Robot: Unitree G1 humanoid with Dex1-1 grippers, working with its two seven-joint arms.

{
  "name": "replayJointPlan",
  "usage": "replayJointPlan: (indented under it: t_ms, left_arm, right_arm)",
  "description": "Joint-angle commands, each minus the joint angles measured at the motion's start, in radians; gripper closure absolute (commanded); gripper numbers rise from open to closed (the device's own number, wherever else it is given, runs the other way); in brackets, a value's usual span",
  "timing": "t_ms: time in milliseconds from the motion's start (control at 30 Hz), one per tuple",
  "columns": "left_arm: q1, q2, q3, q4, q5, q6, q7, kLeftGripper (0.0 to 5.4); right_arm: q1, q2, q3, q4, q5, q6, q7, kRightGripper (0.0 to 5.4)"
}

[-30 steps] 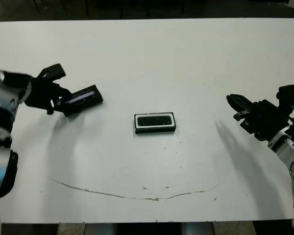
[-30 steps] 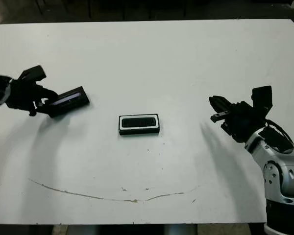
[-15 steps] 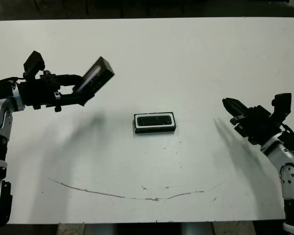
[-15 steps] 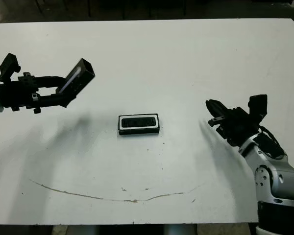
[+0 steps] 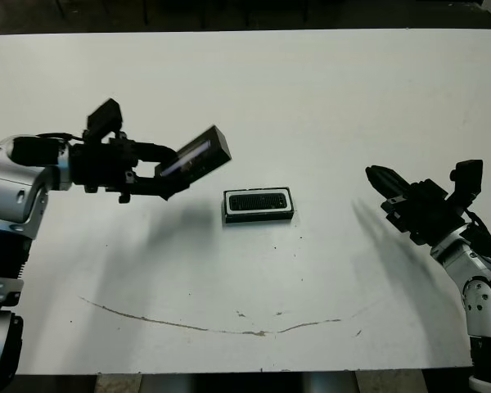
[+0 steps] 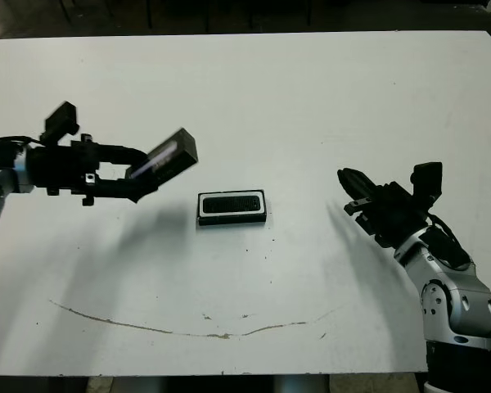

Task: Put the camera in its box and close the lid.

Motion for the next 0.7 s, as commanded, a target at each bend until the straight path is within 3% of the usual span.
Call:
replayJointPlan:
  t_ms: [33, 300, 700]
  left_arm:
    - [0.0, -0.024, -0.039, 0.018, 0.024, 0.009, 0.008, 2.89]
    - [0.004, -0.068, -0.101, 0.067, 0.061, -0.008, 0.008, 2.89]
    - [0.015, -0.149, -0.112, 0.116, 0.079, 0.008, 0.093, 2.89]
  right_arm:
    - [0.016, -0.005, 0.004, -0.003, -0.004, 0.016, -0.011, 5.4]
    - [0.001, -0.001, -0.004, 0.034, 0.034, 0.014, 0.02, 5.4]
    - [0.002, 0.0, 0.002, 0.032, 0.009, -0.012, 0.001, 5.4]
